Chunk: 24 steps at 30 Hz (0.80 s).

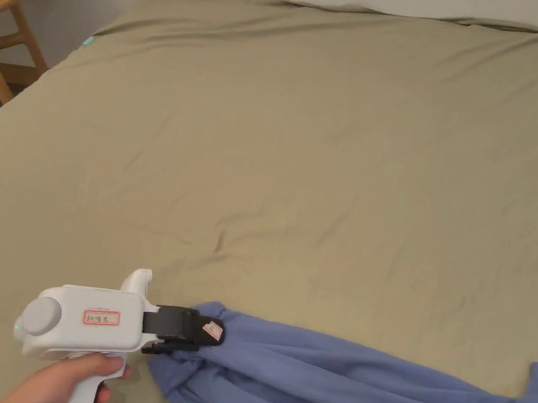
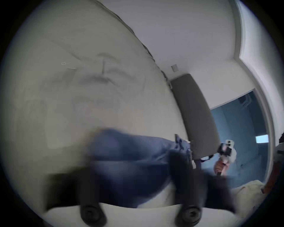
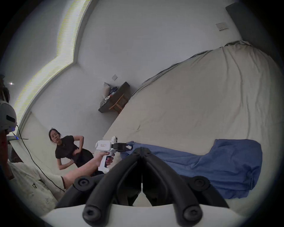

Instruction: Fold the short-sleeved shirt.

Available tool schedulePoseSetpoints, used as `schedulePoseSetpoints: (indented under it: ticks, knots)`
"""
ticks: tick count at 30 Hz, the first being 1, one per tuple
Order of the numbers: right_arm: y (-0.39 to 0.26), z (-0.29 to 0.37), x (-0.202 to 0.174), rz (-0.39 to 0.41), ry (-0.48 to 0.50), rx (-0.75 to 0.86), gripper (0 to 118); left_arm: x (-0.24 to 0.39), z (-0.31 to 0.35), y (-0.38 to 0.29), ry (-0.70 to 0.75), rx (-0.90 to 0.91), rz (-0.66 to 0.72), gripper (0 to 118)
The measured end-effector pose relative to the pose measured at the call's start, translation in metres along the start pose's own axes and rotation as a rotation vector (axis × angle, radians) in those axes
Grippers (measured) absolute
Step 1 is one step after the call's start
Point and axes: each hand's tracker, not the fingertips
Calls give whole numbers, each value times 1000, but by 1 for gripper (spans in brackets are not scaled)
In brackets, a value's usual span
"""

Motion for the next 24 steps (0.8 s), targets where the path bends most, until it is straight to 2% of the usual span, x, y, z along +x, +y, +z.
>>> schedulePoseSetpoints:
  ticks: [1, 2, 4, 6, 8, 10, 13, 16, 19, 24]
  knots:
    - [1, 1, -2, 11, -15, 0, 2, -5, 2, -2, -103, -14, 80, 11]
    - [2, 3, -4, 24, -33, 1, 2, -2, 7, -5, -152, 12, 94, 11]
    - [5, 7, -7, 49, -54, 1, 2, 4, 22, -9, -101, 33, 22, 11]
    - [5, 9, -13, 97, -123, 6, 2, 12, 38, -9, -57, 44, -8, 11]
    - [7, 10, -23, 185, -243, 4, 2, 31, 59, -6, 9, 84, -41, 11]
    - [5, 8, -32, 273, -371, -18, 2, 44, 78, 1, 11, 99, -35, 11]
    - [1, 3, -35, 333, -534, -54, 2, 71, 107, 17, 105, 122, -71, 11]
    - [-4, 3, -27, 312, -529, -63, 2, 84, 127, 25, 190, 148, -108, 11]
    - [-9, 4, -21, 276, -526, -72, 2, 96, 135, 30, 288, 160, -36, 11]
    - [-15, -1, -16, 276, -543, -98, 2, 146, 109, 4, 243, 140, -13, 11]
